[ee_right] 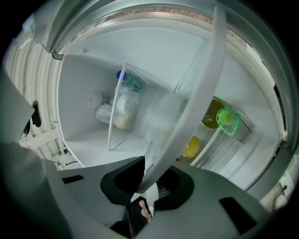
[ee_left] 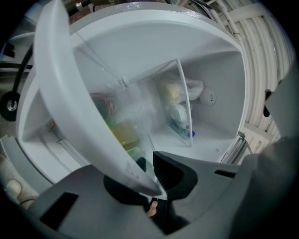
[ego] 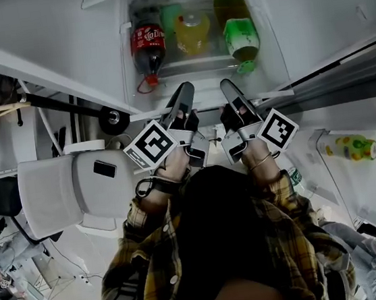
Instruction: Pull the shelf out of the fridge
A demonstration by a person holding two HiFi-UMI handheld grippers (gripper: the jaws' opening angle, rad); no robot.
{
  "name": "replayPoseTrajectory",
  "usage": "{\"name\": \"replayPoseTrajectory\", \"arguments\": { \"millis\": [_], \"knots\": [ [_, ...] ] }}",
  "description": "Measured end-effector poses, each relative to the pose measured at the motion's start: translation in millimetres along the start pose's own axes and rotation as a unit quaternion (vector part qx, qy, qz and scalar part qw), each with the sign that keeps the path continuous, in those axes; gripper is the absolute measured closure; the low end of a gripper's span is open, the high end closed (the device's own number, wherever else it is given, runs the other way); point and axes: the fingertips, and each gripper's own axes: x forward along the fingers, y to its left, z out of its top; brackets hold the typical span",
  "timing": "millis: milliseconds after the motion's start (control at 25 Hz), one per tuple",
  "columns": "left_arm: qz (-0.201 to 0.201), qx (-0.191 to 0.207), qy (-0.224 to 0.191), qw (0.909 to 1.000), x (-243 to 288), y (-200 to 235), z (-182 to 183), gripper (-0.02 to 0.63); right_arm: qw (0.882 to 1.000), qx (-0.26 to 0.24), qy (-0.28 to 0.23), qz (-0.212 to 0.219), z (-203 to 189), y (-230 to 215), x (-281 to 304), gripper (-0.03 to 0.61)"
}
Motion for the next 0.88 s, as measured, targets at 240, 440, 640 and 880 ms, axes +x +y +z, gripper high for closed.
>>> {"name": "replayPoseTrajectory", "arguments": {
  "millis": [240, 440, 640, 880],
  "knots": [
    [0.001, 0.002, -0.002, 1.0, -10, -1, -2, 0.557, 1.0, 0.0, -0.002, 0.003, -6, 5, -6, 0.514],
    [0.004, -0.002, -0.001, 1.0, -15, 0, -5, 0.557, 1.0, -0.001, -0.004, 0.001, -9, 6, -11, 0.514],
    [0.005, -0.002, 0.002, 1.0, -19, 0, -7, 0.557, 1.0, -0.004, -0.005, -0.001, -11, 8, -14, 0.512],
    [-0.014, -0.007, 0.003, 0.9999, -18, -6, -7, 0.557, 1.0, -0.006, -0.008, -0.004, -11, 9, -16, 0.512]
  ]
}}
